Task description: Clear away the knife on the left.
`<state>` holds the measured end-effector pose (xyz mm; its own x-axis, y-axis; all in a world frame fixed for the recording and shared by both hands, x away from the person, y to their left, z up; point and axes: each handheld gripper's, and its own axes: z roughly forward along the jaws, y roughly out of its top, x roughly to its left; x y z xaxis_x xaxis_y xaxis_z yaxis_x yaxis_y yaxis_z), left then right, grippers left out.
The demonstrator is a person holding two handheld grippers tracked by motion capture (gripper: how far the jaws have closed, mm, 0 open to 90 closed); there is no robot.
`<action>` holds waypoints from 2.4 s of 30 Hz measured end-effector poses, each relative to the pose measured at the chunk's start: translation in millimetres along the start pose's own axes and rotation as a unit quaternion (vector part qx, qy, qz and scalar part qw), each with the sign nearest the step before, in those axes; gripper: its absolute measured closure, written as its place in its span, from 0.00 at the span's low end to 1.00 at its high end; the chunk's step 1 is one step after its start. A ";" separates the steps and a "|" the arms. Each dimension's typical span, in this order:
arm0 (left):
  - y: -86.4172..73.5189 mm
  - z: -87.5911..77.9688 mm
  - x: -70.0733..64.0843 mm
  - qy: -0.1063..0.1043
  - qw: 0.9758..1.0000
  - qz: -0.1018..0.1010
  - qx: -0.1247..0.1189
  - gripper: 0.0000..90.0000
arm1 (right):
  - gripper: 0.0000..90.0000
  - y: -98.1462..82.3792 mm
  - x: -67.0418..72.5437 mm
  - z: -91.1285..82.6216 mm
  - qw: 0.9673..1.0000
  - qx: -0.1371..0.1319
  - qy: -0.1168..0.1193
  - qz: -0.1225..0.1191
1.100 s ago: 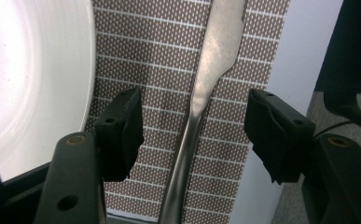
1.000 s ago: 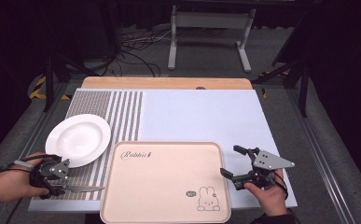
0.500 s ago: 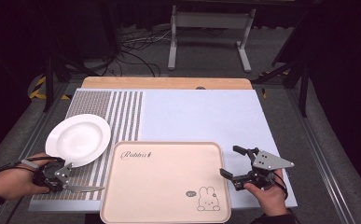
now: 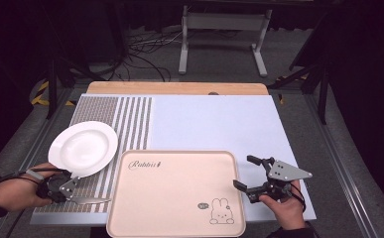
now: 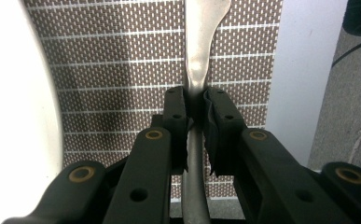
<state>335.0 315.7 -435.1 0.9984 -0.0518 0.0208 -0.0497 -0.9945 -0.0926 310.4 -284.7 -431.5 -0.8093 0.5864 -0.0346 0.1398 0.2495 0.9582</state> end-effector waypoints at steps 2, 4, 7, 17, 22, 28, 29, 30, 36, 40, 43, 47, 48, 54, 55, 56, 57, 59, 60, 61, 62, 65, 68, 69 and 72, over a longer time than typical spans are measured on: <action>0.3 -0.7 -0.8 -0.003 1.000 -0.009 0.004 0.89 | 0.07 -0.1 -0.1 0.0 1.000 0.001 0.000 -0.001; -0.2 -0.6 -0.8 -0.005 1.000 -0.011 0.003 0.89 | 0.07 -0.2 -0.2 0.2 1.000 0.002 -0.001 -0.001; -2.1 -2.8 -0.7 -0.006 1.000 -0.020 -0.006 0.89 | 0.07 -0.2 -0.2 0.6 1.000 0.002 0.000 -0.004; -7.7 -22.5 1.4 -0.001 0.997 -0.066 -0.031 0.89 | 0.07 0.2 -0.4 -0.1 1.000 0.002 -0.002 -0.004; -6.7 -32.3 1.5 -0.002 0.994 -0.090 -0.054 0.89 | 0.07 0.3 -0.5 -0.6 1.000 0.000 -0.001 -0.002; -3.6 -47.8 4.0 -0.014 0.983 -0.141 -0.116 0.89 | 0.07 0.7 -1.0 -1.4 1.000 -0.001 -0.002 -0.002; -3.0 -49.6 4.3 -0.014 0.981 -0.149 -0.120 0.89 | 0.07 0.7 -1.0 -1.5 1.000 0.000 -0.002 -0.003; -2.3 -51.4 4.4 -0.017 0.980 -0.157 -0.125 0.89 | 0.07 0.7 -1.0 -1.5 1.000 -0.001 -0.002 -0.003; 2.5 -59.2 5.5 -0.023 0.972 -0.190 -0.137 0.89 | 0.07 0.3 -1.3 -2.0 1.000 0.001 -0.005 -0.003; 8.6 -63.3 5.6 -0.031 0.965 -0.218 -0.144 0.89 | 0.07 0.2 -1.6 -2.0 1.000 0.002 -0.007 -0.002; 13.7 -66.5 5.8 -0.038 0.957 -0.240 -0.156 0.89 | 0.07 0.2 -1.9 -2.2 1.000 0.003 -0.008 -0.003; 19.5 -70.5 7.1 -0.051 0.947 -0.263 -0.177 0.89 | 0.07 0.1 -2.3 -2.3 1.000 0.004 -0.009 -0.001; 20.7 -72.1 7.6 -0.053 0.945 -0.269 -0.180 0.89 | 0.07 0.0 -2.3 -2.2 1.000 0.004 -0.008 0.000; 32.9 -74.8 8.1 -0.072 0.928 -0.304 -0.202 0.89 | 0.07 -0.9 -2.8 -1.8 1.000 0.009 -0.006 0.002; 32.9 -74.8 8.1 -0.072 0.928 -0.304 -0.202 0.89 | 0.07 -0.9 -2.8 -1.8 1.000 0.009 -0.006 0.002; 34.7 -75.0 8.6 -0.076 0.927 -0.307 -0.204 0.89 | 0.07 -1.0 -3.0 -2.0 1.000 0.008 -0.006 0.002; 38.5 -75.8 8.2 -0.075 0.924 -0.311 -0.209 0.89 | 0.07 -1.1 -3.0 -2.2 1.000 0.008 -0.007 0.002; 42.2 -76.6 8.1 -0.071 0.920 -0.323 -0.211 0.89 | 0.07 -1.3 -3.2 -2.4 1.000 0.008 -0.007 0.002; 44.4 -76.8 8.5 -0.069 0.920 -0.324 -0.211 0.89 | 0.07 -1.4 -3.2 -2.4 1.000 0.008 -0.008 0.002; 47.2 -76.7 8.9 -0.072 0.919 -0.326 -0.212 0.89 | 0.07 -1.5 -3.1 -2.2 1.000 0.008 -0.007 0.003; 49.5 -76.5 8.7 -0.075 0.915 -0.333 -0.216 0.89 | 0.07 -1.6 -2.9 -1.9 1.000 0.009 -0.007 0.002; 54.5 -76.3 9.1 -0.078 0.913 -0.334 -0.220 0.89 | 0.07 -1.6 -2.5 -2.0 1.000 0.009 -0.006 0.002; 61.5 -76.0 9.1 -0.087 0.905 -0.348 -0.230 0.89 | 0.07 -1.8 -3.0 -2.6 1.000 0.009 -0.008 0.002; 63.2 -75.5 9.5 -0.087 0.903 -0.350 -0.232 0.89 | 0.07 -1.8 -3.1 -2.7 1.000 0.009 -0.008 0.002; 68.0 -74.0 10.6 -0.094 0.898 -0.355 -0.241 0.89 | 0.07 -1.8 -3.1 -2.7 1.000 0.010 -0.008 0.002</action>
<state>340.4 240.8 -367.6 0.7673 0.5827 -0.2679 0.6413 -0.6967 0.3215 311.1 -289.0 -432.4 -0.7996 0.5994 -0.0357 0.1538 0.2619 0.9528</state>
